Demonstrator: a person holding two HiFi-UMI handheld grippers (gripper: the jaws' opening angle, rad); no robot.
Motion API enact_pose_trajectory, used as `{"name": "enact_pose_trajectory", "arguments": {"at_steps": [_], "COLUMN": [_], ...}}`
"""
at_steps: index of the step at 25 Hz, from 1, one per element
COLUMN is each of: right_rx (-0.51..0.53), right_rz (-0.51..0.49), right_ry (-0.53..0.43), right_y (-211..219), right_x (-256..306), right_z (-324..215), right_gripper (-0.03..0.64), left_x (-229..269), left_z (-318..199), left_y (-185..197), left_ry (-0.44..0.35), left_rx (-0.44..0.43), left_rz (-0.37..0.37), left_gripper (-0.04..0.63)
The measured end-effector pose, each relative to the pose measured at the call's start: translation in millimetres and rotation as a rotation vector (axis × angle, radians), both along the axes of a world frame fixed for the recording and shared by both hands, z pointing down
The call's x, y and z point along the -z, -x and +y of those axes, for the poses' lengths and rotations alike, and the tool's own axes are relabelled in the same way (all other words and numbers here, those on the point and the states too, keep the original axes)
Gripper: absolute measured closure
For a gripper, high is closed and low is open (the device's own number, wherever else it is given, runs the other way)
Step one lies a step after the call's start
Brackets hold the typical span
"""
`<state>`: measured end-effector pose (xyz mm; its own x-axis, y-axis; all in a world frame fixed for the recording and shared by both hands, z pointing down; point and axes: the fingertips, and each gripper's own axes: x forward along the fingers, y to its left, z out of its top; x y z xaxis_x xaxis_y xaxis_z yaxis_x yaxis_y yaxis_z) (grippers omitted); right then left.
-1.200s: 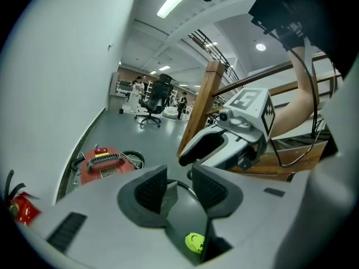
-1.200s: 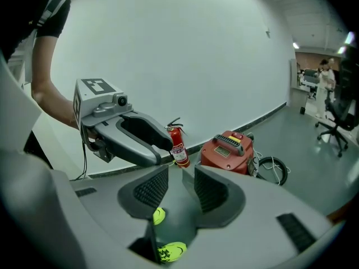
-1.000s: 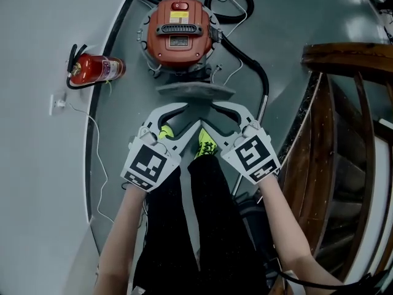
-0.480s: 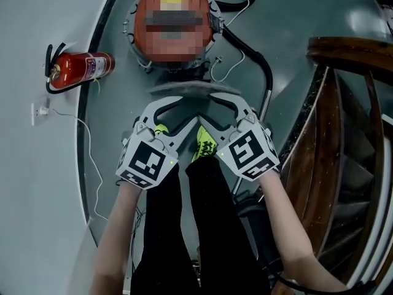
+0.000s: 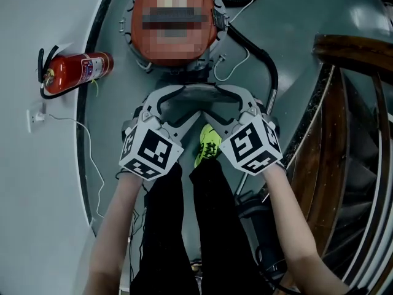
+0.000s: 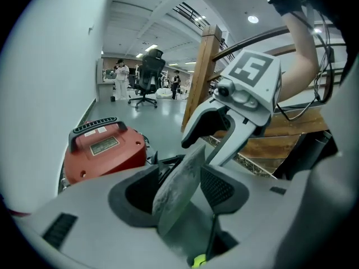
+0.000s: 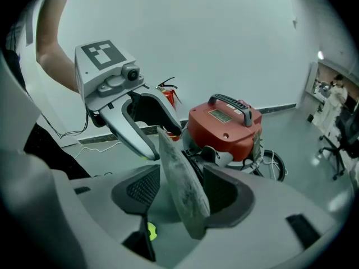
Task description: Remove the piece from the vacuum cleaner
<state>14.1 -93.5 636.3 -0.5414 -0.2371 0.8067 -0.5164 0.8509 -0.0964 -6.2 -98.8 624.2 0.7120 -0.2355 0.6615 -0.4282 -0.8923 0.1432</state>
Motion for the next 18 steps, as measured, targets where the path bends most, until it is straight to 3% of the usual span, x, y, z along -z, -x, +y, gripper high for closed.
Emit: {"name": "enact_pose_trajectory", "arguments": {"at_steps": [18], "right_rx": [0.061], "right_rz": [0.143], "right_ry": [-0.011], "right_y": [-4.6], "right_x": [-43.3], "right_z": [-14.4], "right_gripper": [0.362], "left_x": [-50.4], "left_z": [-11.4], "left_y": [6.7], "left_ry": [0.027], "left_rx": [-0.002], "left_rz": [-0.064], "left_gripper": [0.360]}}
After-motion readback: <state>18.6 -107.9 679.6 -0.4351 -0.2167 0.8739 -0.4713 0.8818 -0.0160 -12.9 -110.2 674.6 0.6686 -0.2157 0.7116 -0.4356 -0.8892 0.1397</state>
